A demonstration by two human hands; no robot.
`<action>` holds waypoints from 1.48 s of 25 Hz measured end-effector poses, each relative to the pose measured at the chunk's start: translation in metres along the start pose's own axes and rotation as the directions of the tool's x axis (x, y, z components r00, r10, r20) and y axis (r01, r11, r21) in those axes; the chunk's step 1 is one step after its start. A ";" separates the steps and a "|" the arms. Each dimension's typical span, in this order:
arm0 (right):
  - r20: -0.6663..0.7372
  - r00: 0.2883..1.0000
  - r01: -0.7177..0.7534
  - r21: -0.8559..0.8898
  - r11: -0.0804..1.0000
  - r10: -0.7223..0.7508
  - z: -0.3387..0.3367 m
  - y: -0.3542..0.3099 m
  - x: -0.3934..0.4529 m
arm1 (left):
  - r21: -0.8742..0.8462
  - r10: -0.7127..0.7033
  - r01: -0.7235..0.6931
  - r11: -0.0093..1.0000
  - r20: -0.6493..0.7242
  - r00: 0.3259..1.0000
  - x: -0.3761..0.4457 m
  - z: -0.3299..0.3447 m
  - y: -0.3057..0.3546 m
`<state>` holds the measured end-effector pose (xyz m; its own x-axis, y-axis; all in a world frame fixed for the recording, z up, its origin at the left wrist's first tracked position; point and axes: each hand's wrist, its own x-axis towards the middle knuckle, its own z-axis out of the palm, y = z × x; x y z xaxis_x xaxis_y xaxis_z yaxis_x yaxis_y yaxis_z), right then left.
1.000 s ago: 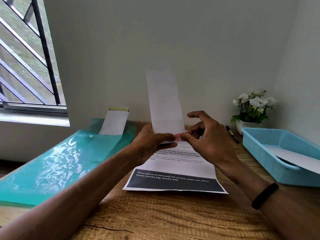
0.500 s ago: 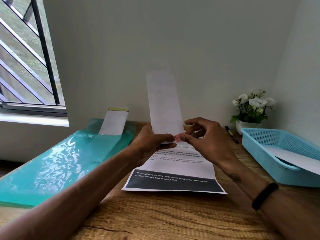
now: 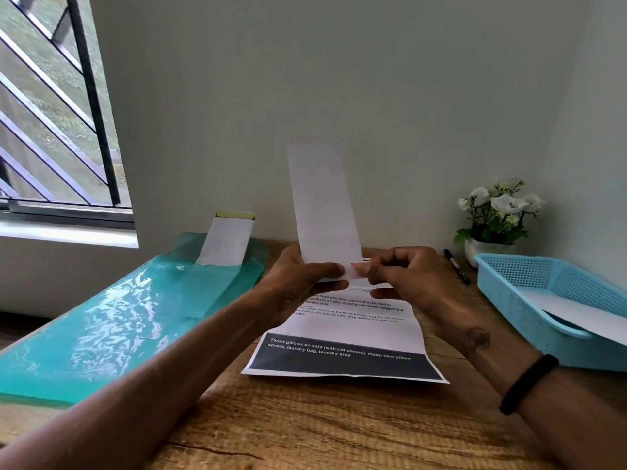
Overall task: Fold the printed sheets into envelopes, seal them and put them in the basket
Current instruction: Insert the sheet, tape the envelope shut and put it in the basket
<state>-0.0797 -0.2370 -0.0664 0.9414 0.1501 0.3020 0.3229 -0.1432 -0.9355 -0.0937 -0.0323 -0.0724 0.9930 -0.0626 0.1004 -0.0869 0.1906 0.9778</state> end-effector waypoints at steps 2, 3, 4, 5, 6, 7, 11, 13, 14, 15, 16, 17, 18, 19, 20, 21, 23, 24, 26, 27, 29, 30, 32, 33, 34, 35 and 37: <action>0.021 0.999 -0.038 0.018 0.999 0.038 -0.002 -0.002 0.000 | -0.001 -0.008 0.008 1.000 -0.004 1.000 0.001 -0.001 -0.001; 0.027 0.999 -0.043 0.014 0.999 0.043 -0.002 -0.002 -0.001 | -0.002 -0.009 0.009 1.000 -0.003 1.000 0.001 -0.001 -0.001; 0.031 0.999 -0.043 0.012 0.999 0.043 -0.002 -0.002 -0.002 | -0.003 -0.007 0.007 1.000 0.003 1.000 0.001 -0.001 -0.001; 0.031 0.999 -0.038 0.011 0.999 0.038 -0.002 -0.001 -0.002 | -0.002 -0.004 0.004 1.000 0.010 1.000 0.001 -0.001 -0.002; 0.026 0.999 -0.033 0.009 0.999 0.033 -0.001 -0.001 -0.003 | 0.001 -0.001 0.001 1.000 0.014 1.000 0.001 0.000 -0.002; 0.019 0.999 -0.028 0.008 1.000 0.028 -0.001 0.001 -0.002 | 0.005 0.001 -0.001 1.000 0.016 1.000 0.001 0.000 -0.002; -0.019 0.999 -0.031 0.033 0.999 0.032 0.002 0.005 -0.002 | 0.011 -0.001 0.001 1.000 0.017 1.000 0.001 0.001 -0.003; -0.032 0.999 -0.025 0.037 0.999 0.026 0.004 0.006 -0.003 | 0.000 -0.003 0.003 1.000 0.018 1.000 0.001 0.001 -0.004; -0.037 0.999 -0.018 0.031 0.999 0.019 0.004 0.006 -0.003 | -0.011 -0.005 0.005 1.000 0.018 1.000 0.002 0.001 -0.004; -0.044 0.999 -0.010 0.021 1.000 0.010 0.005 0.005 -0.003 | -0.016 -0.005 0.005 1.000 0.018 1.000 0.002 0.001 -0.004; -0.051 0.999 -0.004 0.006 1.000 0.004 0.005 0.005 -0.003 | -0.017 -0.003 0.003 1.000 0.017 1.000 0.002 0.001 -0.004; -0.055 0.998 0.001 -0.010 1.000 -0.002 0.004 0.005 -0.003 | -0.017 0.003 -0.003 1.000 0.017 1.000 0.002 0.001 -0.004; -0.057 0.998 0.008 -0.019 1.000 -0.009 0.005 0.005 -0.003 | -0.019 0.013 -0.013 1.000 0.019 1.000 0.001 0.001 -0.003; -0.057 0.998 0.017 -0.023 1.000 -0.019 0.005 0.006 -0.003 | -0.018 0.026 -0.026 1.000 0.025 0.999 0.000 0.001 -0.003; -0.056 0.998 0.028 -0.030 0.999 -0.030 0.005 0.006 -0.004 | -0.008 0.037 -0.037 0.999 0.032 0.999 -0.001 0.002 -0.003; -0.051 0.998 0.038 -0.040 0.998 -0.040 0.005 0.007 -0.004 | 0.008 0.045 -0.046 0.999 0.040 0.998 -0.002 0.002 -0.003; -0.044 0.998 0.051 -0.050 0.997 -0.053 0.006 0.007 -0.005 | 0.045 0.049 -0.052 0.998 0.059 0.997 -0.003 0.002 -0.004; -0.046 0.997 0.055 -0.051 0.997 -0.057 0.006 0.007 -0.006 | 0.060 0.050 -0.054 0.997 0.066 0.997 -0.003 0.002 -0.004; -0.056 0.997 0.051 -0.048 0.998 -0.054 0.007 0.005 -0.006 | 0.078 0.048 -0.054 0.996 0.071 0.996 -0.001 0.001 -0.006; -0.058 0.997 0.046 -0.045 0.998 -0.049 0.007 0.005 -0.006 | 0.079 0.047 -0.052 0.996 0.067 0.997 -0.001 0.001 -0.006; -0.057 0.998 0.038 -0.050 0.998 -0.041 0.007 0.004 -0.006 | 0.078 0.043 -0.047 0.996 0.052 0.998 0.001 0.000 -0.007; -0.056 0.998 0.036 -0.052 0.998 -0.039 0.007 0.004 -0.006 | 0.080 0.041 -0.044 0.996 0.044 0.998 0.001 0.000 -0.007; -0.056 0.998 0.037 -0.055 0.998 -0.040 0.007 0.004 -0.006 | 0.080 0.042 -0.044 0.996 0.026 0.999 0.003 -0.001 -0.008; -0.053 0.998 0.042 -0.059 0.997 -0.045 0.007 0.004 -0.007 | 0.078 0.045 -0.046 0.996 0.016 0.999 0.003 -0.001 -0.009; -0.048 0.998 0.048 -0.064 0.997 -0.051 0.006 0.004 -0.007 | 0.076 0.048 -0.049 0.996 0.006 0.999 0.003 -0.001 -0.009; -0.037 0.998 0.053 -0.069 0.996 -0.055 0.006 0.005 -0.006 | 0.076 0.052 -0.052 0.996 -0.004 0.999 0.003 -0.001 -0.009; -0.020 0.998 0.057 -0.082 0.995 -0.059 0.006 0.006 -0.005 | 0.077 0.064 -0.063 0.995 -0.016 0.998 0.003 -0.002 -0.010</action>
<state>-0.0831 -0.2327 -0.0743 0.9224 0.1390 0.3602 0.3832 -0.2141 -0.8985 -0.0902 -0.0322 -0.0823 0.9865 -0.0351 0.1600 -0.1549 0.1180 0.9809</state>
